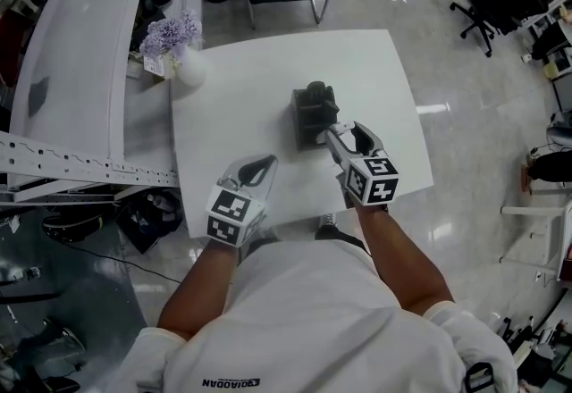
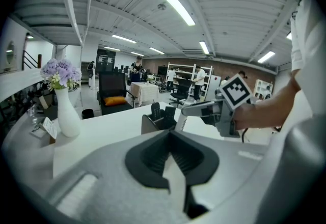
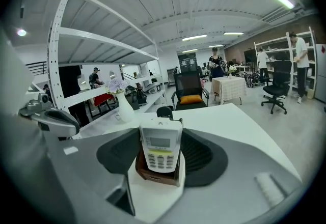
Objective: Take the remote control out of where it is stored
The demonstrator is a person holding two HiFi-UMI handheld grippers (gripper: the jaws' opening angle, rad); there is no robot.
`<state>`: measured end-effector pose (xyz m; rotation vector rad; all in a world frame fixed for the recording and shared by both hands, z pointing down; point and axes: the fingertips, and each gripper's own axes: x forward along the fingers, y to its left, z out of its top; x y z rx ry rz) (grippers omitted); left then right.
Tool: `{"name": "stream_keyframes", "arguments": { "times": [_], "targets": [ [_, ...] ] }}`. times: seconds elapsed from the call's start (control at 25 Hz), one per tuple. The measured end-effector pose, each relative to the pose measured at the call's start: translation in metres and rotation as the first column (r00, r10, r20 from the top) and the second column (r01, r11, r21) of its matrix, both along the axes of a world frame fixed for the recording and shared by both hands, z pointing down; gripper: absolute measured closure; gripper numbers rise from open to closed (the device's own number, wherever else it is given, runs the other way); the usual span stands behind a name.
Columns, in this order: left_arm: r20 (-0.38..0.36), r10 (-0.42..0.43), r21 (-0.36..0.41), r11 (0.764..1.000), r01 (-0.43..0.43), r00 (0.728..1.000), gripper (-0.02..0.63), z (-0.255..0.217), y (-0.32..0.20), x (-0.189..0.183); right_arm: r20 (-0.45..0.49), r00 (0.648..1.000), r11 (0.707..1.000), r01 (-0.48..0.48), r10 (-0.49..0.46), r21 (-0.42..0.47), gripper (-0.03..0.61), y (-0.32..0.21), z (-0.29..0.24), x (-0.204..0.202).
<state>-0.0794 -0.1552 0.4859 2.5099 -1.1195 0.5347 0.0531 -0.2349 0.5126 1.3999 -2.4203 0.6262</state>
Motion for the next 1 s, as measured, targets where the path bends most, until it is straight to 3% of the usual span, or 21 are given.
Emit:
{"name": "stream_keyframes", "arguments": {
  "times": [0.36, 0.56, 0.8, 1.0],
  "targets": [
    [-0.006, -0.001, 0.006, 1.000, 0.001, 1.000, 0.612, 0.001, -0.008, 0.016, -0.023, 1.000, 1.000, 0.017, -0.017, -0.004, 0.322, 0.019, -0.011, 0.042],
    [-0.003, 0.003, 0.004, 1.000, -0.003, 1.000, 0.612, 0.003, -0.009, 0.028, -0.142, 0.989, 0.995, 0.019, -0.033, -0.102, 0.322, 0.027, 0.028, 0.072],
    [0.006, 0.020, -0.003, 1.000, -0.020, 1.000, 0.612, 0.005, -0.009, 0.040, -0.206, 0.977, 0.971, 0.002, -0.053, -0.239, 0.322, 0.040, 0.067, 0.089],
    [0.011, 0.021, -0.010, 1.000, -0.021, 1.000, 0.612, 0.007, -0.011, 0.042, -0.232, 0.972, 0.963, -0.016, -0.049, -0.269, 0.322, 0.032, 0.081, 0.093]
  ]
}}
